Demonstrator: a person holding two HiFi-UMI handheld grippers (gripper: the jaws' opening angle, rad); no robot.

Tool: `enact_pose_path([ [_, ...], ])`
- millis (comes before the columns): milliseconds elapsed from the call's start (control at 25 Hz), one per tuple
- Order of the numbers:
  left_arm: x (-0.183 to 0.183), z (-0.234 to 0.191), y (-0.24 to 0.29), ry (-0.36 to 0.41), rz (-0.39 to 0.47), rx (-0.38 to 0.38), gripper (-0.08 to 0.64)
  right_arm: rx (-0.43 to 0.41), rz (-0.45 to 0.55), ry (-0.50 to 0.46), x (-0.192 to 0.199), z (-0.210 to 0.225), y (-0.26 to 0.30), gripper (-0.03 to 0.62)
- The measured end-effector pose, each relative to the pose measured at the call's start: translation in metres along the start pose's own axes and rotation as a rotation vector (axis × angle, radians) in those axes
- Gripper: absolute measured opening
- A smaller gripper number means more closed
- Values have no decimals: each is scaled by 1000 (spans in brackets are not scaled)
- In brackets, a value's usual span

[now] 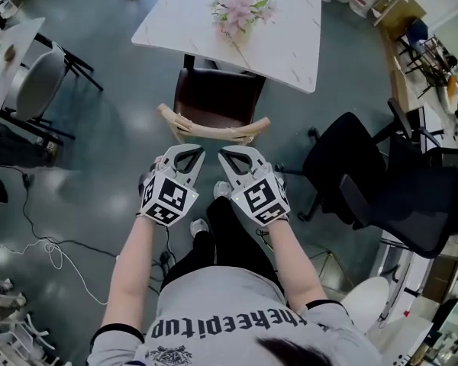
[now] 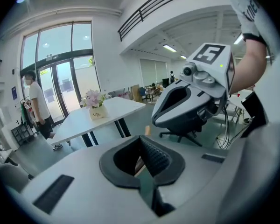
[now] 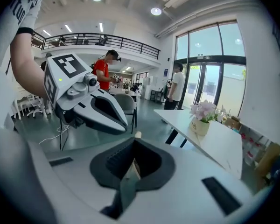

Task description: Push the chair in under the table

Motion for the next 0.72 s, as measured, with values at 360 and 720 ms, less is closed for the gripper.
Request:
enact_pose_path([
  [360,-56,9,-51,-28,205,-39,15,40,153,38,-55,-28,-31,11],
  [720,-91,28,-89,-50,352,-55,15,68,268,45,-98,-53,-63,11],
])
Point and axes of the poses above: the fingertips, and each gripper's own axes: y forward along the fingers, z to its right, x out of its underside, the point moved 6 cm from there along -y, backward along the fingers, and after that the axes turned 12 degrees about z, right-handed, at the moved point
